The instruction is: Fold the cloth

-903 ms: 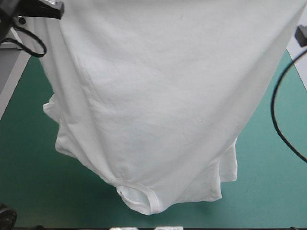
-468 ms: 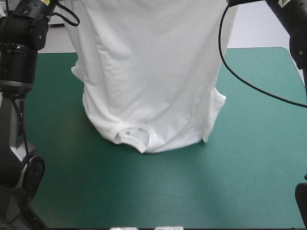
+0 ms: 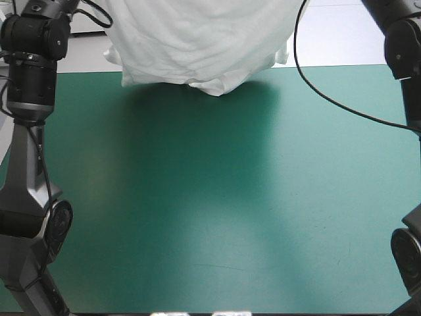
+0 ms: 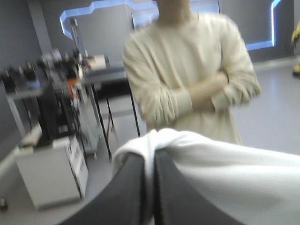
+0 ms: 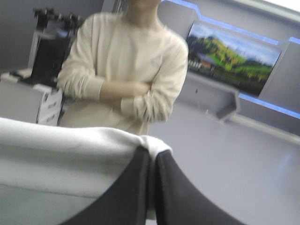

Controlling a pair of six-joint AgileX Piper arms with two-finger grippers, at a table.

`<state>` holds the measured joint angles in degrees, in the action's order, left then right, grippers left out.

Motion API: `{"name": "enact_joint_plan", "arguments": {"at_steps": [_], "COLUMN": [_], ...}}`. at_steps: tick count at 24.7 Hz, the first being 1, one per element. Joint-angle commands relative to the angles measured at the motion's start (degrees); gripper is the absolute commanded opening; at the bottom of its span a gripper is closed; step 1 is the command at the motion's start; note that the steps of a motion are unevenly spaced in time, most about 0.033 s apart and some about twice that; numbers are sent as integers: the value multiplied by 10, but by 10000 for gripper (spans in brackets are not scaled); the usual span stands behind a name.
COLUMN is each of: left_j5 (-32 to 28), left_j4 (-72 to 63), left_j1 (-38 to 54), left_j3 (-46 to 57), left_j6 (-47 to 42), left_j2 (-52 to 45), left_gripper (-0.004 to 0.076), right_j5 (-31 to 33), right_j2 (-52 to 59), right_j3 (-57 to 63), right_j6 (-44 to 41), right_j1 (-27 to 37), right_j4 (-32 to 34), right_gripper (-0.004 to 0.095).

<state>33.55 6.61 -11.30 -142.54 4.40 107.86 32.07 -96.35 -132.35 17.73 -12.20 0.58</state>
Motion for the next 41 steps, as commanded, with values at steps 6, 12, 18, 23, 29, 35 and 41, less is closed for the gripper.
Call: {"name": "enact_joint_plan", "arguments": {"at_steps": [6,12,18,23,29,35,41], "left_j5": [245,332,293,288,293,285,251], "left_j4": [-79,-160,-217,-184,-165,-173,-171], "left_j1": [0,0,-21,-74,-87,-88,-88], "left_j3": [96,321,618,783,875,943,957], "left_j6": [49,107,133,103,70,70,70], "left_j2": [38,-19,-178,-254,-292,-324,-333], "left_gripper": [-9,-9,-9,-9,-9,-9,-9], "right_j5": [123,129,132,182,241,252,276], "right_j2": [11,120,233,334,395,434,444], "right_j3": [151,442,655,745,833,907,939], "right_j6": [14,26,20,3,-17,-35,-38], "right_j1": [42,42,52,76,76,76,76], "right_j4": [-78,-108,-109,-112,-112,-120,-133], "right_gripper": [-17,-17,-18,-17,-17,-17,-17]}}
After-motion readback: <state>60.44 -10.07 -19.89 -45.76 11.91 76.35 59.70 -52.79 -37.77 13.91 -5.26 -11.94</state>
